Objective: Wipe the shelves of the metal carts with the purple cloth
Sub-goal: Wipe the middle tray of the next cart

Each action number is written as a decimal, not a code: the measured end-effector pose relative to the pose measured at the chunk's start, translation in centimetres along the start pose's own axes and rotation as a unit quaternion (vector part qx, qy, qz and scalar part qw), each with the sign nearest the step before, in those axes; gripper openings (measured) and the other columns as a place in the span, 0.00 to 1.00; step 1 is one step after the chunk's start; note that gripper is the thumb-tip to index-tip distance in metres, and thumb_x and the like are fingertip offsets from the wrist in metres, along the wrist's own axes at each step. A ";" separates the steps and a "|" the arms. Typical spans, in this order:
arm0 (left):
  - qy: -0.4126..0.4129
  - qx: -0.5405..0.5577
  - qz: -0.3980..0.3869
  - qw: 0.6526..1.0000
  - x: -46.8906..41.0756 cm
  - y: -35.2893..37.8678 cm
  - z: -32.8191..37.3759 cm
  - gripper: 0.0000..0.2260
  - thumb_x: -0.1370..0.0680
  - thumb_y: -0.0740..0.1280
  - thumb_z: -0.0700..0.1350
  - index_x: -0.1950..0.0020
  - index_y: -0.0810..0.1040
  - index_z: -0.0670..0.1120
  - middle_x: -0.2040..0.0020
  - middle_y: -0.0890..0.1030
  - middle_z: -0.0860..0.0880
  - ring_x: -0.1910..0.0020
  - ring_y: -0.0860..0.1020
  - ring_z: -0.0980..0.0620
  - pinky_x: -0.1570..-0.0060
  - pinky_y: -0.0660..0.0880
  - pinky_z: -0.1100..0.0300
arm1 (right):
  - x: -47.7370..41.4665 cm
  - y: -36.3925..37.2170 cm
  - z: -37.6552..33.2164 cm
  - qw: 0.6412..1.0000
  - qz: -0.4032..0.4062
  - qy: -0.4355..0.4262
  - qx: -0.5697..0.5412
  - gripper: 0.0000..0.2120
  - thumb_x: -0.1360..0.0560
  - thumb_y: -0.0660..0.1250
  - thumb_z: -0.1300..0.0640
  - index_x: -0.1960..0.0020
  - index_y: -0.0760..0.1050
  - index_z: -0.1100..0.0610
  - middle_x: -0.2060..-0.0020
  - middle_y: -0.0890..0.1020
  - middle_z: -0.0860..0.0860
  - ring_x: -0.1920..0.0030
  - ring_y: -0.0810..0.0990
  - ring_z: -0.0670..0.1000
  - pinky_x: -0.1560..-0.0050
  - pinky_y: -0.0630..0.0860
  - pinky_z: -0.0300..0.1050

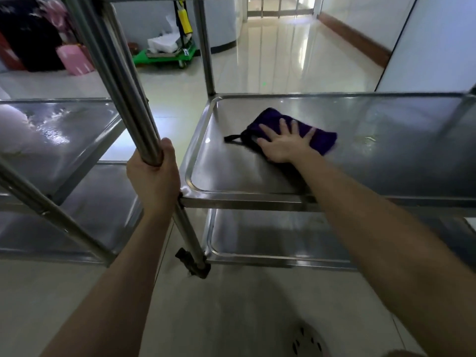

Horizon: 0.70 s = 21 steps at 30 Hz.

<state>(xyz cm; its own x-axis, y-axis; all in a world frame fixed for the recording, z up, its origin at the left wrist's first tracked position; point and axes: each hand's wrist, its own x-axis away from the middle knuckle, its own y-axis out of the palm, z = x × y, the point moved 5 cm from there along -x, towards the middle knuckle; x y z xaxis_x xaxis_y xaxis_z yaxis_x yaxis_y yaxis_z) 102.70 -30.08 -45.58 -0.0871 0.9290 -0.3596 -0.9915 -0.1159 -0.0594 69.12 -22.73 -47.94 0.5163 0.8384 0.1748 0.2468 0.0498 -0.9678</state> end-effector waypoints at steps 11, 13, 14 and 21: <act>0.002 0.006 0.001 1.000 -0.5 0.4 -0.8 0.24 0.20 0.73 0.61 0.60 0.72 0.44 0.66 0.74 0.31 0.68 0.77 0.29 0.68 0.77 0.35 | 4.1 1.1 -0.4 0.999 0.022 -0.029 -0.014 0.41 0.26 0.42 0.17 0.16 0.48 0.29 0.12 0.44 0.47 0.13 0.40 0.57 0.22 0.32 0.75; 0.001 0.006 -0.001 1.000 -0.4 0.5 -0.8 0.22 0.21 0.73 0.61 0.61 0.73 0.46 0.66 0.75 0.31 0.69 0.78 0.30 0.69 0.77 0.35 | 5.4 -0.6 8.7 0.997 0.031 0.070 -0.023 0.41 0.25 0.43 0.18 0.15 0.47 0.30 0.12 0.43 0.47 0.13 0.40 0.57 0.21 0.33 0.76; 0.001 0.005 0.001 1.000 -0.3 0.5 -0.8 0.22 0.21 0.74 0.62 0.61 0.74 0.47 0.66 0.75 0.32 0.69 0.78 0.30 0.69 0.77 0.35 | 6.3 -1.3 12.9 0.992 0.031 0.116 -0.030 0.40 0.24 0.44 0.19 0.15 0.47 0.31 0.12 0.43 0.49 0.13 0.40 0.58 0.21 0.34 0.77; -0.005 -0.015 0.020 1.000 0.2 1.0 -1.0 0.21 0.21 0.72 0.61 0.63 0.75 0.47 0.68 0.77 0.37 0.70 0.79 0.33 0.69 0.78 0.35 | 6.0 0.3 2.8 0.994 0.069 0.077 -0.019 0.37 0.18 0.42 0.25 0.13 0.49 0.36 0.12 0.45 0.55 0.13 0.40 0.64 0.25 0.31 0.81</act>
<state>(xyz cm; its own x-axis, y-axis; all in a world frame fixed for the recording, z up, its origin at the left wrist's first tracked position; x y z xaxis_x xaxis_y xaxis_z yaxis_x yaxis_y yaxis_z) 101.79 -30.40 -46.67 -0.1285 0.9267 -0.3531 -0.9838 -0.1640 -0.0723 70.00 -16.16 -47.69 0.6659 0.7427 0.0702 0.1953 -0.0827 -0.9772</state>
